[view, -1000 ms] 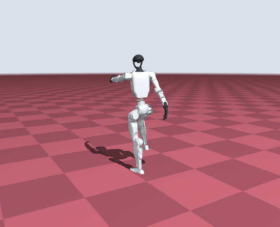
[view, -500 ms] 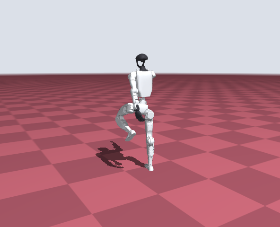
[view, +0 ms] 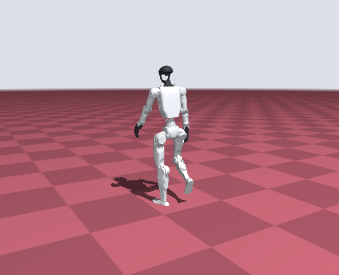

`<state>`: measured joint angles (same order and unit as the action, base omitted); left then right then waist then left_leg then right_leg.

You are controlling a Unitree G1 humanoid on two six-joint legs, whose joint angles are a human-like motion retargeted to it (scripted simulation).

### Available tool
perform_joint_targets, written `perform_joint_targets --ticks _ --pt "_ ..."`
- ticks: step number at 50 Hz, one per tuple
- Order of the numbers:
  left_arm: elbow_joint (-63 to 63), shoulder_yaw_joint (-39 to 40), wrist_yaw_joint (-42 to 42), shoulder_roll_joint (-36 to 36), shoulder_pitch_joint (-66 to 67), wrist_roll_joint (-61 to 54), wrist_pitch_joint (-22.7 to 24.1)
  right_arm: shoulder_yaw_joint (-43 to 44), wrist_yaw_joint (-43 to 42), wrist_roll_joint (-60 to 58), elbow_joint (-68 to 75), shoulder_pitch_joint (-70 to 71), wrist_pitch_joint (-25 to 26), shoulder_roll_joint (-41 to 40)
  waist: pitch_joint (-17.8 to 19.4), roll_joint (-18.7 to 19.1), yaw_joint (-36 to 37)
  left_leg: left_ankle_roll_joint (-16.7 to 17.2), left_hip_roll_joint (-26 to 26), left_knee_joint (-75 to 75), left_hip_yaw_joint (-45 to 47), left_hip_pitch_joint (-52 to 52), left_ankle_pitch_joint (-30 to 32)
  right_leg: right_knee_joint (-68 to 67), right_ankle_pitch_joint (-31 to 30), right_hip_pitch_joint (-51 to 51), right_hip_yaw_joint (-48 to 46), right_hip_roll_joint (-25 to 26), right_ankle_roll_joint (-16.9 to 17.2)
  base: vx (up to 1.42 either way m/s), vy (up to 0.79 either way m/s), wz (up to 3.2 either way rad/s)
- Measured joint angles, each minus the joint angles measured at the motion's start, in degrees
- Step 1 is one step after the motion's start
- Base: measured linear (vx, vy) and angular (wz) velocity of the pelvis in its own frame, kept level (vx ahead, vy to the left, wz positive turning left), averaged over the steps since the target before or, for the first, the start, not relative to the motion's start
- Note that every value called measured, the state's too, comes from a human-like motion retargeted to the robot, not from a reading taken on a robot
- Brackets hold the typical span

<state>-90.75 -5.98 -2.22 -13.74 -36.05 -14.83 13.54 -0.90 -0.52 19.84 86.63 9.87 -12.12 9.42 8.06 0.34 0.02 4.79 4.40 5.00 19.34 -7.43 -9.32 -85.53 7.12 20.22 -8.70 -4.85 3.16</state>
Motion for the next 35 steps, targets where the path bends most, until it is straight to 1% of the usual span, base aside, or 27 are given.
perform_joint_targets --ticks 2,3,5,6,8,10,13,15,17,18,20,21,22,23,24,25,26,27,28,30,32,33,35 --pt "1.76 0.24 0.69 -3.22 -8.36 -1.57 -3.50 -0.62 -0.03 1.95 -0.21 -3.96 2.49 0.60 0.35 -0.57 -1.89 -0.56 -0.89 0.00 -0.28 -1.15 -1.02 -17.72 2.82 11.75 2.81 -0.71 -1.02 0.47 0.05 0.53" --pt "2.23 0.35 0.30 -4.90 -11.90 -0.70 -4.07 -0.68 1.31 2.23 -0.35 -5.90 2.76 0.89 -0.25 -0.21 -3.48 -0.53 -0.56 0.00 -0.95 -1.24 -1.17 -23.95 4.22 16.37 2.87 -0.76 -1.44 0.46 0.04 0.39" --pt "2.49 0.68 -1.29 -8.33 -17.73 1.90 -3.33 0.06 4.85 1.19 -0.45 -9.19 1.84 1.81 -1.78 1.39 -6.77 -0.80 0.97 0.00 -2.11 -1.21 -1.47 -32.82 6.76 24.31 2.12 -0.02 -2.57 0.48 0.01 0.45" --pt "2.53 -0.17 -1.28 -9.67 -19.95 1.58 -2.75 0.54 5.90 1.39 -0.55 -10.63 1.36 2.47 -1.95 2.19 -8.39 -1.16 1.60 0.00 -2.74 -1.96 -1.95 -35.41 7.77 26.92 1.75 0.27 -2.51 0.53 0.00 0.51" --pt "2.58 -2.18 -1.07 -11.86 -23.66 0.85 -1.87 1.23 7.46 2.51 -0.69 -13.26 0.52 3.69 -2.15 3.48 -11.33 -1.91 2.63 0.00 -3.96 -3.65 -2.83 -38.53 10.46 30.89 1.09 0.51 -2.47 0.55 -0.02 0.61" --pt "2.50 -3.25 -1.16 -13.39 -26.43 1.40 -1.33 1.49 8.00 3.02 -0.50 -15.26 -0.23 4.56 -2.28 4.09 -13.70 -2.48 3.04 0.00 -5.10 -5.23 -3.53 -38.37 13.07 33.29 0.69 -0.33 -3.03 0.54 -0.05 0.61" --pt "2.73 -3.87 -1.96 -13.57 -27.41 3.45 -0.97 1.14 7.81 2.73 0.35 -16.99 -1.03 5.25 -3.63 4.36 -14.99 -3.03 2.76 0.00 -5.99 -7.00 -4.86 -31.15 15.55 34.38 0.01 -3.31 -4.02 0.52 -0.06 0.35" --pt "3.01 -3.62 -2.82 -12.78 -26.62 5.01 -0.73 1.40 7.04 1.72 1.08 -16.63 -1.54 5.49 -4.63 4.40 -14.55 -3.20 2.30 0.00 -5.92 -7.80 -5.60 -22.01 16.36 33.60 -0.54 -4.43 -4.69 0.49 -0.09 0.00" --pt "3.65 -3.70 -3.62 -11.00 -23.85 6.12 -0.15 2.06 5.65 1.65 1.69 -15.15 -2.24 5.60 -5.79 4.56 -13.34 -3.11 1.85 0.00 -5.50 -8.34 -6.07 -7.87 16.61 30.33 -1.33 -4.21 -4.64 0.49 -0.10 -0.15" --pt "4.17 -3.78 -3.95 -9.78 -21.78 6.50 0.36 2.49 4.71 2.01 2.04 -14.02 -2.78 5.70 -6.26 4.81 -12.70 -3.00 1.74 0.00 -5.32 -8.68 -6.21 1.09 16.57 27.42 -2.14 -4.07 -4.51 0.52 -0.10 -0.03" --pt "5.20 -4.20 -4.61 -6.87 -16.46 6.53 1.90 3.26 2.78 3.47 2.49 -11.64 -4.14 5.88 -6.91 5.15 -12.02 -2.77 1.38 0.00 -5.74 -9.77 -6.29 23.49 16.14 18.25 -4.98 -4.33 -3.79 0.57 -0.11 0.30" --pt "5.68 -4.64 -4.54 -5.08 -13.20 5.67 2.92 3.68 1.78 4.83 2.83 -10.22 -4.69 6.00 -6.06 4.87 -12.20 -2.85 0.99 -0.30 -6.84 -11.63 -6.28 38.93 14.15 9.82 -7.03 -4.13 -2.61 0.67 -0.12 0.76" --pt "6.01 -5.09 -3.80 -3.38 -10.18 4.49 3.66 4.28 0.48 5.80 3.23 -8.53 -4.57 6.03 -4.22 3.89 -12.31 -3.10 0.21 -0.97 -8.17 -14.36 -6.34 55.66 10.26 -0.23 -9.00 -3.91 -0.79 0.78 -0.15 1.02" --pt "6.04 -5.53 -1.73 -1.87 -7.66 2.69 3.87 5.24 -1.43 6.00 3.76 -6.28 -3.11 5.87 -0.43 1.51 -12.29 -3.70 -1.38 -2.39 -9.94 -18.83 -6.54 74.95 2.60 -13.50 -10.82 -3.64 2.30 0.80 -0.21 0.30" --pt "5.46 -6.21 -1.47 -0.83 -4.68 4.56 4.12 5.36 -1.74 5.14 4.17 -4.30 -2.03 5.17 1.11 -1.03 -9.52 -4.69 -3.77 -4.35 -9.45 -20.93 -6.23 82.86 -2.64 -18.95 -10.12 -4.64 5.20 0.79 -0.27 -0.83" --pt "4.58 -7.00 -2.14 0.00 -1.46 8.26 4.38 5.06 -1.25 3.74 4.53 -2.46 -1.13 4.18 1.52 -3.65 -5.37 -5.88 -6.55 -6.58 -7.83 -21.84 -5.68 85.08 -6.65 -20.49 -8.16 -6.29 8.01 0.70 -0.33 -2.05" --pt "3.41 -7.80 -4.46 0.76 2.44 10.84 3.47 2.54 -0.38 4.80 4.77 -0.48 -0.02 3.17 2.26 -5.46 -0.92 -6.12 -7.88 -13.21 -5.10 -20.10 -4.80 86.57 -8.32 -22.31 -5.74 -7.13 9.24 0.61 -0.34 -2.36" --pt "2.41 -8.39 -7.44 1.46 6.75 12.44 2.44 -0.05 0.54 5.81 4.98 1.51 0.96 2.30 2.17 -6.77 2.88 -5.98 -7.79 -24.01 -2.63 -15.38 -4.95 87.38 -9.24 -23.00 -3.61 -7.60 9.71 0.47 -0.35 -1.99" --pt "1.77 -8.60 -11.71 1.99 11.90 12.09 1.19 -2.78 1.53 6.69 5.12 3.54 1.69 1.74 0.43 -7.11 5.39 -5.07 -4.87 -43.13 -0.70 -4.71 -7.15 86.80 -8.68 -21.42 -2.05 -7.33 8.68 0.39 -0.27 -1.14" --pt "0.62 -8.22 -15.78 2.98 22.47 6.07 1.29 -6.08 0.64 7.50 4.75 8.45 0.32 1.69 -4.43 -7.05 6.33 -5.91 -0.70 -76.98 -3.27 18.67 -10.97 88.12 -7.57 -18.20 -1.65 -7.08 5.31 0.37 -0.10 -0.14" --pt "-1.58 -5.03 -14.66 2.95 31.95 2.75 1.44 -6.20 -2.52 6.56 1.33 13.23 -0.75 2.02 -3.81 -8.29 8.93 -7.02 -0.50 -98.33 -4.27 31.05 -17.58 88.52 -5.90 -19.63 -0.33 -8.01 5.13 0.50 -0.02 -0.51" --pt "-2.92 -3.46 -13.82 2.66 36.24 2.48 1.72 -5.82 -2.80 5.55 0.66 16.07 -0.94 2.21 -3.58 -9.22 10.36 -7.82 0.04 -107.51 -3.61 36.46 -21.03 88.68 -5.27 -20.08 0.50 -8.66 5.22 0.54 -0.02 -0.76" --pt "-4.99 -2.18 -14.31 1.77 43.90 1.08 2.74 -5.40 -5.54 5.38 -3.96 20.47 -2.83 2.46 -3.38 -11.37 13.35 -9.98 2.43 -123.15 -1.56 46.78 -25.38 89.03 -4.30 -20.38 2.29 -9.79 5.32 0.52 -0.03 -0.69"
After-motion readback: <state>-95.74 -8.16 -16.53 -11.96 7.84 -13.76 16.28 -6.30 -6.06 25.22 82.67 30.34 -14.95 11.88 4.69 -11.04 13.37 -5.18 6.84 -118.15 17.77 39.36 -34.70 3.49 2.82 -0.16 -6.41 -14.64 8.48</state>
